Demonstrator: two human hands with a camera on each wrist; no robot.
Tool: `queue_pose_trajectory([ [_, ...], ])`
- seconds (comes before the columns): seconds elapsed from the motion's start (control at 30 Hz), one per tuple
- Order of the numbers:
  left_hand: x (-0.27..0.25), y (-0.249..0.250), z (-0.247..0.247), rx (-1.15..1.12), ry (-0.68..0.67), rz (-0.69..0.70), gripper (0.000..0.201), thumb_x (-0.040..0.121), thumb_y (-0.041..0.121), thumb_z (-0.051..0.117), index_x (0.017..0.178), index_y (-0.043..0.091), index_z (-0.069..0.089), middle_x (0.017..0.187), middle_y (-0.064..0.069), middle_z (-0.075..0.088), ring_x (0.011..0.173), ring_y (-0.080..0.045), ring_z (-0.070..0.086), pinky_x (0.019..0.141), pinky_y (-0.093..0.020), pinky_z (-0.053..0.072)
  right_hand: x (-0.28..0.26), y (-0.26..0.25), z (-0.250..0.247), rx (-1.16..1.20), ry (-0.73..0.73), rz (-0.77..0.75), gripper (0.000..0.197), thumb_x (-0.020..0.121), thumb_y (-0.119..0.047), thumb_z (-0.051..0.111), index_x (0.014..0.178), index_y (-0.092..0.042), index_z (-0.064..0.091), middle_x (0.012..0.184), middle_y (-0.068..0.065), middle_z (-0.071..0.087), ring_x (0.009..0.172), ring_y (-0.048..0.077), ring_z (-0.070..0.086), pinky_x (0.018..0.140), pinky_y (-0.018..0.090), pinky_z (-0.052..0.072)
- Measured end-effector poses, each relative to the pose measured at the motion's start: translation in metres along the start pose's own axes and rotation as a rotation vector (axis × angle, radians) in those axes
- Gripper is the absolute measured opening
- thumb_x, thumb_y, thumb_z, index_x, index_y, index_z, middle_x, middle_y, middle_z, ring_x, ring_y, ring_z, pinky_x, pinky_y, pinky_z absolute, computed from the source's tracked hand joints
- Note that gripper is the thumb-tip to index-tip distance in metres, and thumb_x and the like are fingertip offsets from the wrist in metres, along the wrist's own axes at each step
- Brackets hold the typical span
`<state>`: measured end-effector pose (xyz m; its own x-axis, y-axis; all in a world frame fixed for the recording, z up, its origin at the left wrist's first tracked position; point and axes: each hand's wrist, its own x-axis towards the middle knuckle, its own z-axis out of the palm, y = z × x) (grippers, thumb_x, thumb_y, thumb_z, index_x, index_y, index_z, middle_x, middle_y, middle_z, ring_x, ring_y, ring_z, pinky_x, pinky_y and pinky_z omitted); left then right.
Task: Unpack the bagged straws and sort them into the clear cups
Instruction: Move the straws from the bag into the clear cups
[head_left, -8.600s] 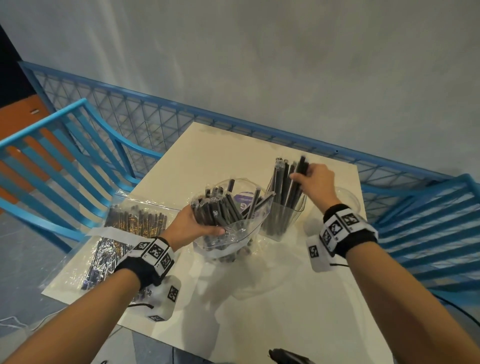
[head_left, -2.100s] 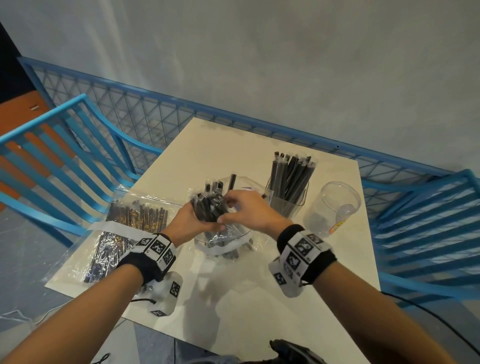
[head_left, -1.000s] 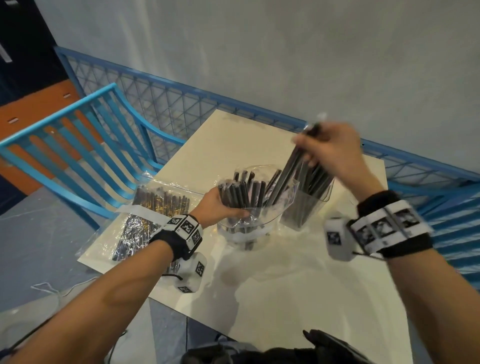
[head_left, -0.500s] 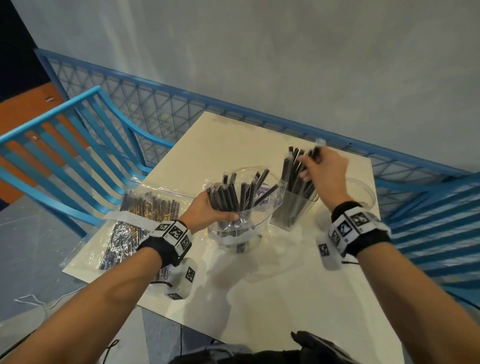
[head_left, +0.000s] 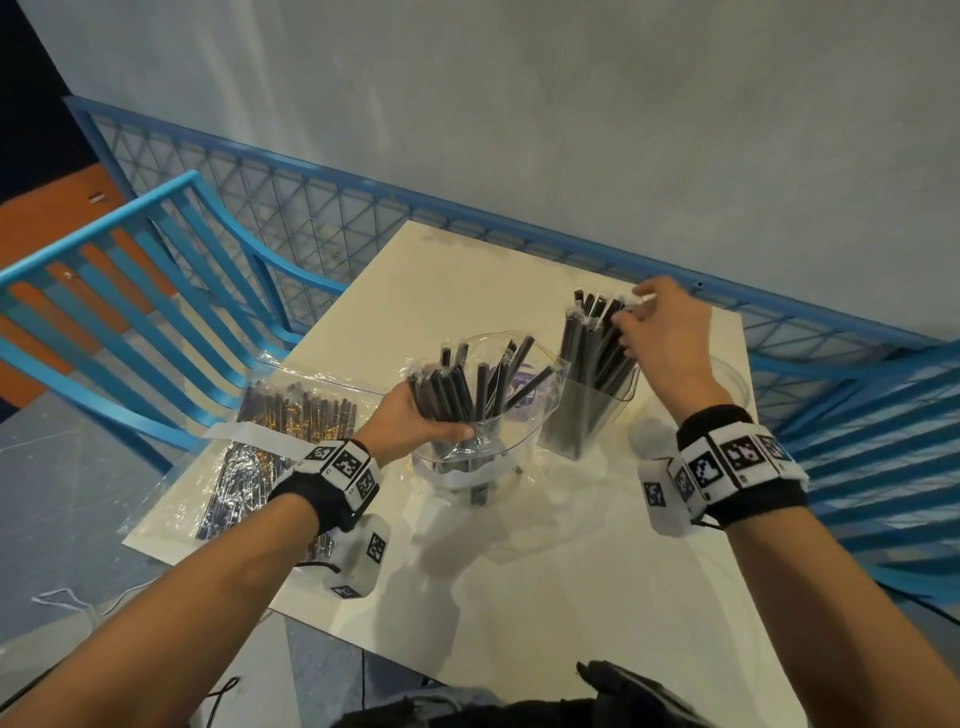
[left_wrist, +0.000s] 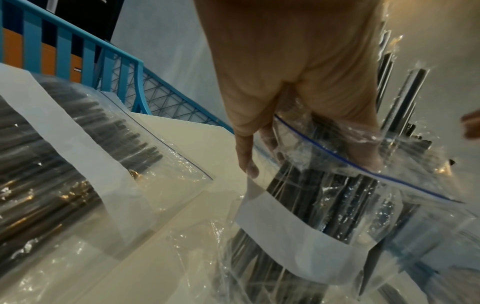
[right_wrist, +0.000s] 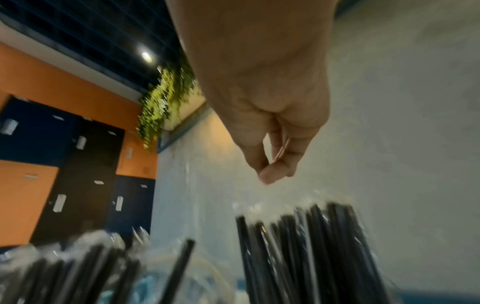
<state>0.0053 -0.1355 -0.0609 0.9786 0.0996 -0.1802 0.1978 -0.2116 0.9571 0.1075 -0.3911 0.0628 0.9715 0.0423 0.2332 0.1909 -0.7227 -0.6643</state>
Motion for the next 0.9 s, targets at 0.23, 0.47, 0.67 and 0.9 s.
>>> queue_pose_trajectory([
  [0.23,-0.001,0.002,0.000,0.001,0.011,0.006,0.083,0.045,0.040,0.095,0.119,0.020,0.063,0.109,0.000,0.074,0.107,-0.017,0.068,0.099,-0.047,0.052,-0.044,-0.042,0.027,-0.024,-0.543,-0.045,0.024,0.088,-0.021,0.068,0.109,-0.011,0.065,0.095,0.000,0.068,0.074,0.007,0.066,0.065,0.016,0.054],
  [0.47,-0.005,0.006,0.005,0.006,0.018,-0.001,0.064,0.052,0.024,0.093,0.111,0.018,0.069,0.102,-0.004,0.075,0.100,-0.020,0.070,0.095,-0.046,0.054,-0.064,-0.036,0.085,0.087,-0.583,-0.116,0.030,0.084,-0.021,0.073,0.109,-0.008,0.065,0.099,0.004,0.069,0.085,0.016,0.062,0.068,0.016,0.047],
  [0.67,-0.005,0.003,0.001,0.018,0.023,-0.012,0.058,0.058,0.020,0.093,0.111,0.017,0.070,0.102,-0.003,0.076,0.101,-0.018,0.070,0.097,-0.044,0.053,-0.051,-0.037,0.061,0.195,-0.511,-0.134,0.013,0.085,-0.018,0.072,0.095,-0.011,0.066,0.083,-0.003,0.067,0.066,0.001,0.063,0.063,0.016,0.052],
  [0.9,-0.007,0.002,-0.002,-0.010,0.007,-0.022,0.064,0.057,0.022,0.094,0.115,0.016,0.067,0.108,-0.003,0.074,0.107,-0.018,0.068,0.101,-0.046,0.050,-0.006,-0.065,-0.045,0.342,-0.124,-0.253,0.023,0.086,-0.024,0.070,0.102,-0.007,0.066,0.079,0.000,0.069,0.058,0.005,0.064,0.056,0.016,0.053],
])
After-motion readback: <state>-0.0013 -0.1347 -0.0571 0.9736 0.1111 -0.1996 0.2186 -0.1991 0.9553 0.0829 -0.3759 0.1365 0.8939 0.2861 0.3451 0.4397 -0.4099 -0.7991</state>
